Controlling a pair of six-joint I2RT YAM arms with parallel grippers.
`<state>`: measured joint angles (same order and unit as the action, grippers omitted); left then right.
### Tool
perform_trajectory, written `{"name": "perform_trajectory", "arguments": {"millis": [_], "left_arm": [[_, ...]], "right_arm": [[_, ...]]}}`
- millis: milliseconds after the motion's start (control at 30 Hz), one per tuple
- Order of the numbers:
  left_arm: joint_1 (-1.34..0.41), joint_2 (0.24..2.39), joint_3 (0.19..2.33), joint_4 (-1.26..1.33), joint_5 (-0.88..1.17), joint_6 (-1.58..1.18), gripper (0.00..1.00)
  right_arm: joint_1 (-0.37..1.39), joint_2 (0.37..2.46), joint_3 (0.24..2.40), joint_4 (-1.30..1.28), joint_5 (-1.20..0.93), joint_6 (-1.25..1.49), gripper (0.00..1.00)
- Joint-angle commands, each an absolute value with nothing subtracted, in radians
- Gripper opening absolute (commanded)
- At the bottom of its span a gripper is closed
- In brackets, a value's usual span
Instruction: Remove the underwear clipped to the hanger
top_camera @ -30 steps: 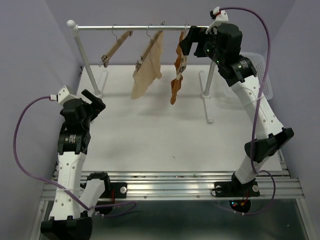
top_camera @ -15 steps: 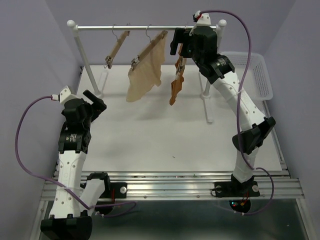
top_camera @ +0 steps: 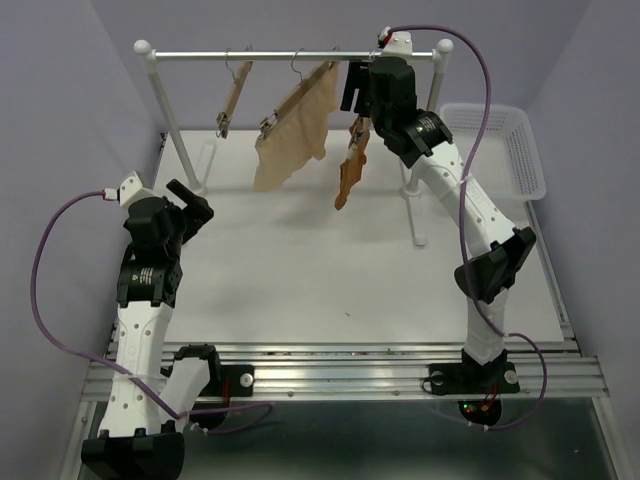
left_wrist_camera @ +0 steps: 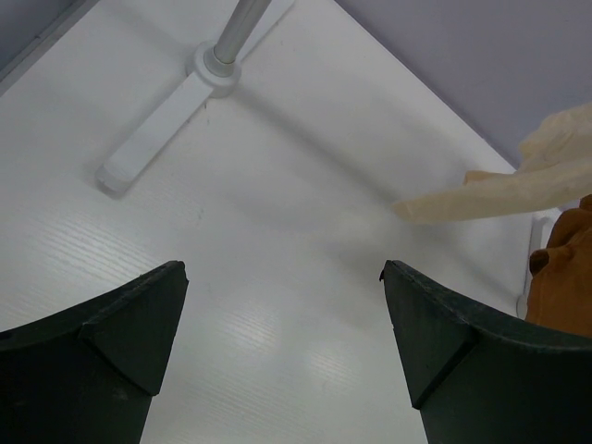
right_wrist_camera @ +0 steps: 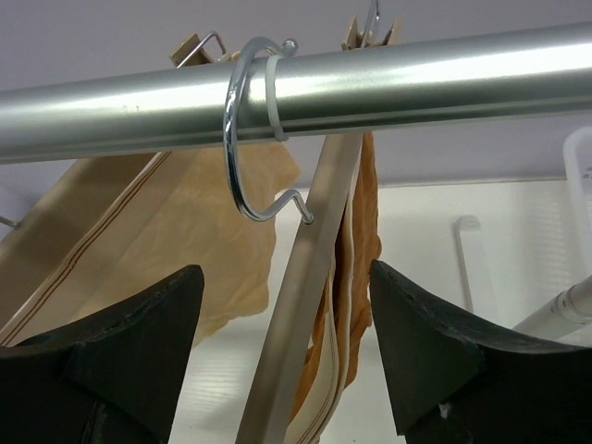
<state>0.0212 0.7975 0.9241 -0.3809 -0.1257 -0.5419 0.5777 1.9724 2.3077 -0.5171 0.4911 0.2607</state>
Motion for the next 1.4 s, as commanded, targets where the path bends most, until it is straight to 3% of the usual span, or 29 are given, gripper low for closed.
{"name": "perform_trajectory", "arguments": {"millis": [0,267,733,1067,1367], "left_arm": [[0.021,0.784,0.911,-0.328,-0.114,-0.528,0.99],[0.029,0.778,0.905,-0.319,-0.101,-0.528,0.99],[0.041,0.776,0.902,-0.318,-0.087,-0.526,0.99],[0.043,0.775,0.904,-0.319,-0.089,-0.526,0.99],[0.046,0.767,0.9,-0.319,-0.091,-0.526,0.99]], "right_arm": [[0.597,1.98,2.358,-0.495,0.569,0.244,0.75],[0.597,1.99,2.353,-0.489,0.592,0.216,0.7],[0.606,1.997,2.359,-0.489,0.62,0.201,0.44],[0.606,1.997,2.359,-0.503,0.684,0.158,0.4],[0.606,1.979,2.35,-0.471,0.641,0.126,0.22]]}}
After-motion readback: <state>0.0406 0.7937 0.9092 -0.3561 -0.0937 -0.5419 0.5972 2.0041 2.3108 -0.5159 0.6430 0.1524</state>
